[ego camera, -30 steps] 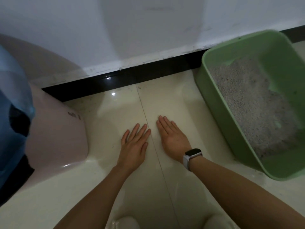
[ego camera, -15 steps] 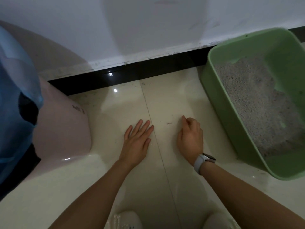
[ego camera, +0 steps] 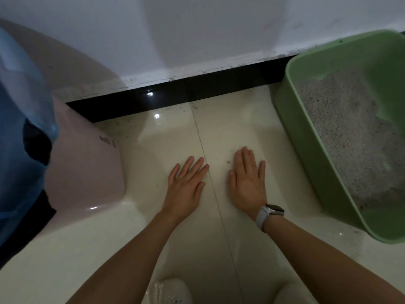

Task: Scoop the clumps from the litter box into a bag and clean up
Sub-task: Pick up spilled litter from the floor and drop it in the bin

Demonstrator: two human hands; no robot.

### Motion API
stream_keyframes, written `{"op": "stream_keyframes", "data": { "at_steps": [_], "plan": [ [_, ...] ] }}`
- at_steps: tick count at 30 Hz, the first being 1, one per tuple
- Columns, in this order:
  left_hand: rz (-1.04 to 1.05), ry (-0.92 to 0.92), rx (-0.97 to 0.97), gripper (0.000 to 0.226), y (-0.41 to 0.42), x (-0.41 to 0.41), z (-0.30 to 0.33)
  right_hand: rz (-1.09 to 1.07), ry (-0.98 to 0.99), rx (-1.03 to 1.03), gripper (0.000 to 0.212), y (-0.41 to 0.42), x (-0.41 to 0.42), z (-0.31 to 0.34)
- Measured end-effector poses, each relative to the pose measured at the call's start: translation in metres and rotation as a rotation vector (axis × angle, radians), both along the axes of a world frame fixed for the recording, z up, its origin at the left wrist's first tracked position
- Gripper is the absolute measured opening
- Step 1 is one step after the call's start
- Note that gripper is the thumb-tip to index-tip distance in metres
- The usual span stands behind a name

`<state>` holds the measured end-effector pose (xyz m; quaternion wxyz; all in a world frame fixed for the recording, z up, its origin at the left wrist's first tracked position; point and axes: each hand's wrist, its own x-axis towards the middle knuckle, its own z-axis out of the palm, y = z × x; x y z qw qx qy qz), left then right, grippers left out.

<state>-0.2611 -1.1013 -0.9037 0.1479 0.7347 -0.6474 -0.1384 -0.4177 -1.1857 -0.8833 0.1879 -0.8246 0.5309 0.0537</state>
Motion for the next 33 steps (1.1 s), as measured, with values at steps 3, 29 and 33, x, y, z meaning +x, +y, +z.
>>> {"op": "stream_keyframes", "data": {
  "at_steps": [3, 29, 33],
  "plan": [
    [0.0, 0.007, -0.004, 0.044, 0.0, 0.0, 0.0, -0.018, 0.023, -0.007, 0.07, -0.013, 0.004, -0.002],
    [0.008, 0.059, 0.014, 0.045, 0.001, 0.0, 0.003, -0.417, -0.512, -0.229, 0.036, 0.017, 0.02, -0.02],
    [0.014, 0.066, 0.01, 0.045, 0.001, 0.0, 0.003, -0.316, -0.453, -0.28, 0.039, 0.021, 0.018, -0.025]
  ]
}}
